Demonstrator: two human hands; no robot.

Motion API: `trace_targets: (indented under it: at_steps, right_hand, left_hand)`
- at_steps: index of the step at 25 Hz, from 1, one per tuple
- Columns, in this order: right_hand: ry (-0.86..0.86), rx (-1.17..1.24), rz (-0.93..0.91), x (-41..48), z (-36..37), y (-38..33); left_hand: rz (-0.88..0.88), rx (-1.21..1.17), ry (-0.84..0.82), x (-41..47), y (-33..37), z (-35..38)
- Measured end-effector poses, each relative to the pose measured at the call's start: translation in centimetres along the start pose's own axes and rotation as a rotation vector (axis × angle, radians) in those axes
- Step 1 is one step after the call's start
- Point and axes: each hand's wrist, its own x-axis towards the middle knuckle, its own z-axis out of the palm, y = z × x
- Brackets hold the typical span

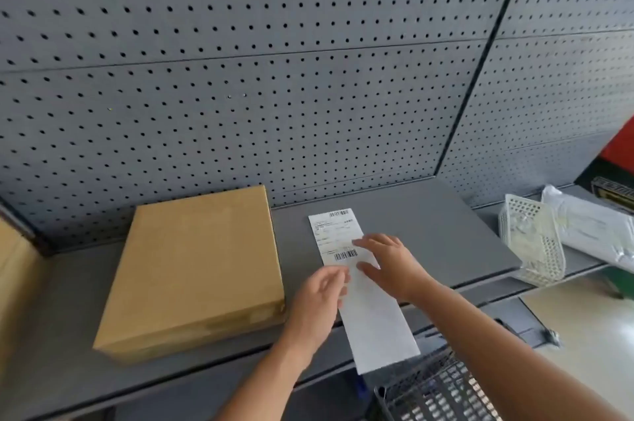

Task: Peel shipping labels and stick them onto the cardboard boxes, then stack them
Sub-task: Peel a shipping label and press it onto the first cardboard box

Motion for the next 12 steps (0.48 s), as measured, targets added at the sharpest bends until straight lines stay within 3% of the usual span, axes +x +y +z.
trace_targets:
  at_steps: [4,12]
  right_hand:
    - [-0.086,-0.115,-0.074,1.4,-0.1,0.2]
    - [0.201,0.037,-0.186,1.0,0.0,1.2]
  left_hand:
    - [-0.075,-0.052,0.11,1.6,-0.3,0.8]
    - [-0.174,-0.122,0.265,3.7,-0.9,1.1]
